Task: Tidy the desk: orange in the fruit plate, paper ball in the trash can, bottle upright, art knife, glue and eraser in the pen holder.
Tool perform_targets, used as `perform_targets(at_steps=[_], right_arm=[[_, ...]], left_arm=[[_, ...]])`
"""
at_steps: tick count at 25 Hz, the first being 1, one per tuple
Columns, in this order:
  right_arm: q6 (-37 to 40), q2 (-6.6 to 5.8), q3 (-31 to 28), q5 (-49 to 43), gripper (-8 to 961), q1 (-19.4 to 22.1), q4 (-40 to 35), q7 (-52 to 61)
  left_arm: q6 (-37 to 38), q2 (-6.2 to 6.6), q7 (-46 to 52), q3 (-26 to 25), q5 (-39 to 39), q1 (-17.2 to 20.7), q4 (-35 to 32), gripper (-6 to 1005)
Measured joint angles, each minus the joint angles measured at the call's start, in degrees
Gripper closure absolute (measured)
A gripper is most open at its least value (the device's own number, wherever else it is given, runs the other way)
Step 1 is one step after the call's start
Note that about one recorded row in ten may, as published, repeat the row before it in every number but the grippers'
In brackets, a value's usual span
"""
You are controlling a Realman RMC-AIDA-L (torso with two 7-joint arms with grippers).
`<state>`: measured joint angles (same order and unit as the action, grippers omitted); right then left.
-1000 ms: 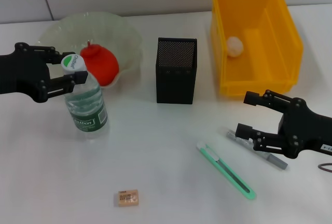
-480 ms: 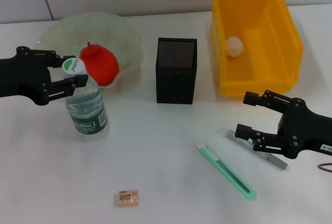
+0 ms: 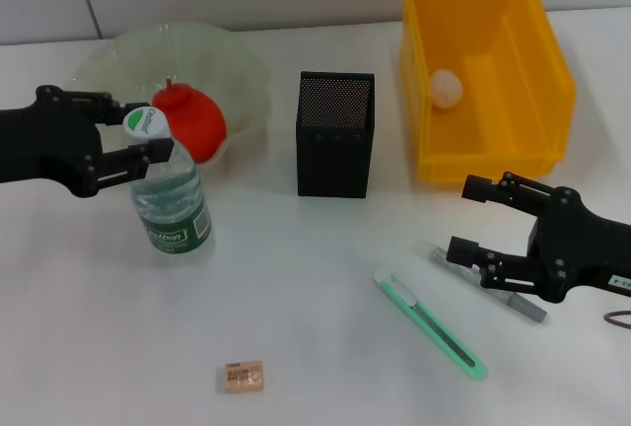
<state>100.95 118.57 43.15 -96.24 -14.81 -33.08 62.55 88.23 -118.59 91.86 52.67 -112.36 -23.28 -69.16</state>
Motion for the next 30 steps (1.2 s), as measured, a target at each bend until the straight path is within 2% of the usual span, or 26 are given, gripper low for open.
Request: perform_targets(at_steps=[10, 15, 16, 17, 19, 22, 24, 30], right_arm=[[0.1, -0.05, -0.1, 0.3, 131, 0.4, -0.1, -0.2], [0.2, -0.08, -0.8, 0.3, 131, 0.5, -0.1, -0.2], [0.2, -0.09, -1.3, 0.3, 132, 0.5, -0.1, -0.2], [0.2, -0.09, -1.3, 0.3, 132, 0.5, -0.1, -0.2], [0.2, -0.09, -1.9, 0.3, 132, 0.5, -0.1, -0.2], [0.8, -0.09, -2.8, 0.3, 132, 0.5, -0.1, -0.2], [1.2, -0.09, -3.4, 0.3, 132, 0.5, -0.2, -0.3], [1.6, -0.49, -3.8, 0.2, 133, 0.5, -0.9, -0.1]], left_arm=[[0.2, 0.21, 0.5, -0.7, 1.4, 0.3, -1.3, 457], [3.3, 0.22, 0.9, -2.1, 6.5, 2.1, -6.3, 256], [6.3, 0.21, -0.8, -2.0, 12.3, 3.9, -7.3, 234], [6.3, 0.21, -0.8, -2.0, 12.3, 3.9, -7.3, 212], [10.0, 0.12, -3.4, -1.4, 17.0, 5.7, -6.7, 190], [12.4, 0.01, -6.3, -0.4, 19.9, 7.0, -4.6, 191], [14.6, 0.00, -15.2, 2.9, 23.4, 8.9, 4.9, 191], [16.3, 0.06, -27.0, 4.8, 23.4, 9.3, 18.3, 190]])
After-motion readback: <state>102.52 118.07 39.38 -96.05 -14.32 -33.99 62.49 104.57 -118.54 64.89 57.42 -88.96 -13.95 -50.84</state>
